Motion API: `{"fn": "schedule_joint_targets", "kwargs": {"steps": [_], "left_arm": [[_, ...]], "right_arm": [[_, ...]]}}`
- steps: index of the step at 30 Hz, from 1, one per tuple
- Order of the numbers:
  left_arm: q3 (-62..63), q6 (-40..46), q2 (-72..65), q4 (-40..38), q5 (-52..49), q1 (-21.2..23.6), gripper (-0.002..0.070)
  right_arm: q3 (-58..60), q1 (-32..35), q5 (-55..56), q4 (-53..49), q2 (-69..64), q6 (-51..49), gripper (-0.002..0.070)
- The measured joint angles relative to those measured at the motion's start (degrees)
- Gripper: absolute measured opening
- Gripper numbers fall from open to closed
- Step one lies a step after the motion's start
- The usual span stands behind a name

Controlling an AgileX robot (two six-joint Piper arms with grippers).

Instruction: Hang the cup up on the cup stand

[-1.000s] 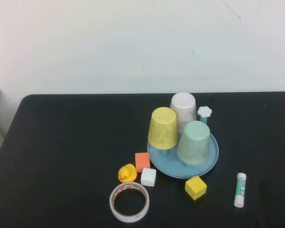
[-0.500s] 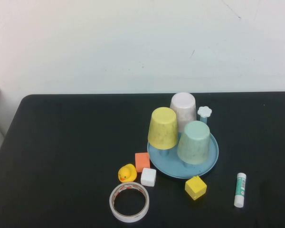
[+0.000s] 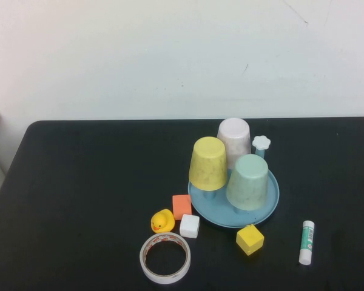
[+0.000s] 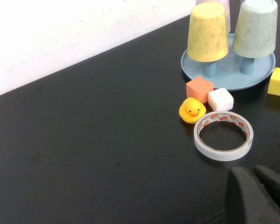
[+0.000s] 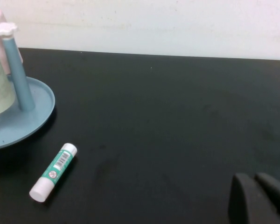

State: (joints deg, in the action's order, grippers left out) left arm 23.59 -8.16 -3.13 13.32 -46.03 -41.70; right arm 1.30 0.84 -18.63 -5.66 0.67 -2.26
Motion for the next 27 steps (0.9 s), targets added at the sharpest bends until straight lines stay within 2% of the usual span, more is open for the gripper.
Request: {"fn": "schedule_joint_targets", "kwargs": {"steps": [4,7,14,17,20,23,27], "left_arm": [[-1.2,0.0,0.0,-0.4,2.6,0.5,-0.0001],[-3.8,2.0,0.3,-0.5,9.0,4.9,-0.0001],[-11.6,3.6,3.5,-1.0,27.0,24.6,-0.0001],[-15.3,3.6,3.9,-4.7,31.2,32.9,-0.0001],[-18.7,3.6,3.9,-8.2,33.2,38.6,-0.0001],[-21.5,3.6,3.9,-9.5,34.2,41.2,-0.0001],[-24.6,5.7,3.9,-11.3,34.7,41.7,-0.0001]], "right_arm": [[0.0,0.0,0.0,0.0,0.0,0.0,0.0],[0.0,0.0,-0.1,0.1,0.0,0.0,0.0],[0.0,0.0,-0.1,0.1,0.0,0.0,0.0],[0.0,0.0,-0.1,0.1,0.0,0.0,0.0],[0.0,0.0,-0.1,0.1,0.0,0.0,0.0],[0.0,0.0,-0.1,0.1,0.0,0.0,0.0],[0.0,0.0,-0.1,0.1,0.0,0.0,0.0]]}}
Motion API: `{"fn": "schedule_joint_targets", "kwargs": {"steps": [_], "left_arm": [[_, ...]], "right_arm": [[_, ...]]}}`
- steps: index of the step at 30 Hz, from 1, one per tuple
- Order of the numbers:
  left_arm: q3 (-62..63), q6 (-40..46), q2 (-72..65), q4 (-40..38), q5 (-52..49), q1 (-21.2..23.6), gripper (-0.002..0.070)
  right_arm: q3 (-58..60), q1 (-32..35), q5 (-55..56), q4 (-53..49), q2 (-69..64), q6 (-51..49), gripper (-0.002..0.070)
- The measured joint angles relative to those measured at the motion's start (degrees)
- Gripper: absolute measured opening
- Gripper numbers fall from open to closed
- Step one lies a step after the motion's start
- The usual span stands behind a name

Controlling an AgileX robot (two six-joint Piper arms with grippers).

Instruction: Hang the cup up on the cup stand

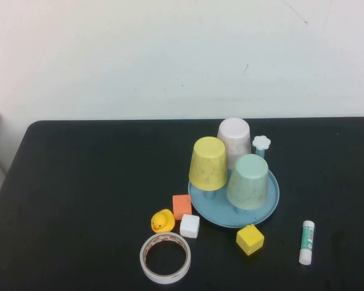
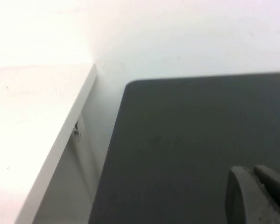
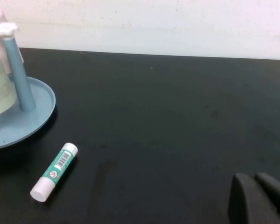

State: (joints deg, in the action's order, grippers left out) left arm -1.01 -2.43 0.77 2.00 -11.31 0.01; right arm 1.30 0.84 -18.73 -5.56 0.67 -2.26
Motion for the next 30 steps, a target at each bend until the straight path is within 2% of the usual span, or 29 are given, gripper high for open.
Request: {"fn": "schedule_joint_targets", "kwargs": {"steps": [5,12,17,30], "left_arm": [[-0.1,3.3,0.1,-2.0,-1.1,0.0,-0.0001],[-0.1,12.3,0.1,-7.3,-5.7,0.0,-0.0001],[0.0,13.5,0.1,-9.6,-6.4,0.0,-0.0001],[0.0,13.8,0.1,-9.9,-6.7,0.5,-0.0001]], "right_arm": [[0.0,0.0,0.0,0.0,0.0,0.0,0.0],[0.0,0.0,0.0,0.0,0.0,0.0,0.0],[0.0,0.0,0.0,0.0,0.0,0.0,0.0],[0.0,0.0,0.0,0.0,0.0,0.0,0.0]]}}
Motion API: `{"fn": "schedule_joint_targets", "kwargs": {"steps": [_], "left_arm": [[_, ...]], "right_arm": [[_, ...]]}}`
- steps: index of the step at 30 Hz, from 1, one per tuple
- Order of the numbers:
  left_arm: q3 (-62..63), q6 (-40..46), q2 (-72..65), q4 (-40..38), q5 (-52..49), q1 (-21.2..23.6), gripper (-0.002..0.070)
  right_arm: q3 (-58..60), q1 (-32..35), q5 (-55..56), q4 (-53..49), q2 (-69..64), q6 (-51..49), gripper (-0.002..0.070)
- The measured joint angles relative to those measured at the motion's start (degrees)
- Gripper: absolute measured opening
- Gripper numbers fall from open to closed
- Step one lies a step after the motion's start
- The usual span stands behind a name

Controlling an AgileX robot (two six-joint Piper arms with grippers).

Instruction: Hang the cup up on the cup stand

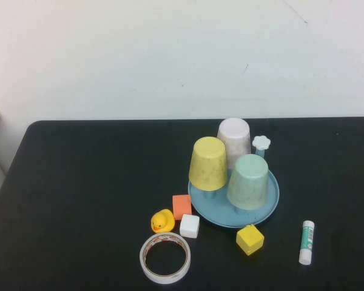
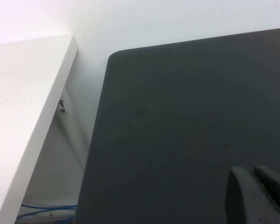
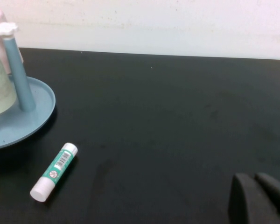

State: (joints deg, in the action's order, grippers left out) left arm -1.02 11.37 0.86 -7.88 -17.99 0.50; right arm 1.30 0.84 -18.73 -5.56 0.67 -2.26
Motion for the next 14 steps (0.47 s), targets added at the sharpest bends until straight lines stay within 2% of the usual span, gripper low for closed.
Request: {"fn": "schedule_joint_targets", "kwargs": {"steps": [14], "left_arm": [[0.0,0.6,0.0,0.0,0.0,0.0,-0.0001]], "right_arm": [[0.0,0.0,0.0,0.0,0.0,0.0,0.0]]}}
